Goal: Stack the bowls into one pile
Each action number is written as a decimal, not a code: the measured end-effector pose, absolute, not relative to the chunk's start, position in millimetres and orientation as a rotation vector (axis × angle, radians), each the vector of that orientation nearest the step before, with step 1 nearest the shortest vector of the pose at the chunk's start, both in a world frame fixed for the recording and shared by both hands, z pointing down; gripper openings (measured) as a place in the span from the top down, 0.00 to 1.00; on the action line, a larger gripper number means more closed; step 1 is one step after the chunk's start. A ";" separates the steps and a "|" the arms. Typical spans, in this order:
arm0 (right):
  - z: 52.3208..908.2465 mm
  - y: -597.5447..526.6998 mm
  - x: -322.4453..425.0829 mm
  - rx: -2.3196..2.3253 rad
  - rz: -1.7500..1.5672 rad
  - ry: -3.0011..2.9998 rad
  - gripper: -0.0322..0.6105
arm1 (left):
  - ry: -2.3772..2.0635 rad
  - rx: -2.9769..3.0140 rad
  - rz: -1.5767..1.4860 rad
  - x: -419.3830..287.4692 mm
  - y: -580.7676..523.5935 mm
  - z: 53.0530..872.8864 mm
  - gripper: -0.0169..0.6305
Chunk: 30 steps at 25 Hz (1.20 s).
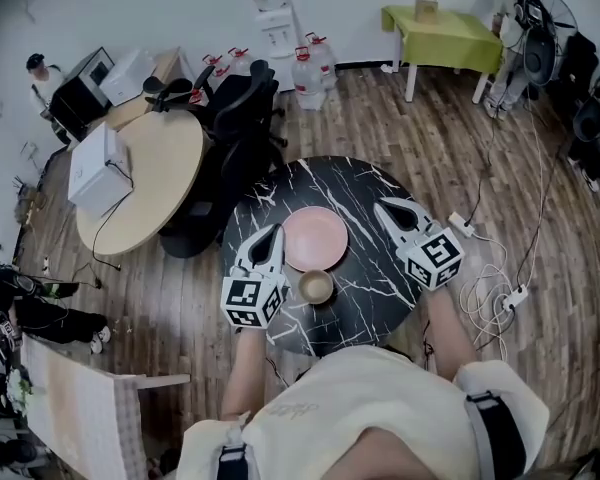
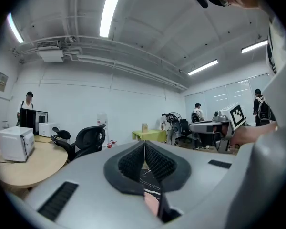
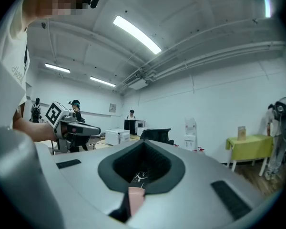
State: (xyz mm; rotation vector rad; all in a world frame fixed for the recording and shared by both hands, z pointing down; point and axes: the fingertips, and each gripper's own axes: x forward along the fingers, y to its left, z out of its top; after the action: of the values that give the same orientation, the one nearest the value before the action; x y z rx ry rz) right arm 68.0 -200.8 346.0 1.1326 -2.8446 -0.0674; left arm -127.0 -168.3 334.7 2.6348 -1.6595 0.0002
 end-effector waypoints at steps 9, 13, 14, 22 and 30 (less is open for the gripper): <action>342.2 -196.2 60.4 1.129 -0.100 -2.825 0.94 | -1.648 2.606 -0.015 -132.6 -167.0 342.9 0.94; 346.7 -191.5 56.3 1.114 -0.095 -2.819 0.94 | -1.652 2.600 -0.016 -135.1 -161.7 341.4 0.94; 346.5 -190.6 55.5 1.112 -0.104 -2.817 0.94 | -1.649 2.601 -0.024 -135.4 -160.8 340.0 0.94; 349.3 -187.3 52.8 1.122 -0.106 -2.776 0.94 | -1.649 2.592 -0.039 -135.4 -152.8 344.0 0.94; 350.3 -185.1 57.1 1.121 -0.129 -2.756 0.94 | -1.592 2.576 -0.082 -131.0 -145.9 349.5 0.94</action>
State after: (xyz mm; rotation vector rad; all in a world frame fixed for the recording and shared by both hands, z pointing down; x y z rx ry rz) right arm 57.1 -185.1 350.3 1.1211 -2.7563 -0.1289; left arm -131.0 -145.9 349.5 2.5760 -1.5919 -0.0821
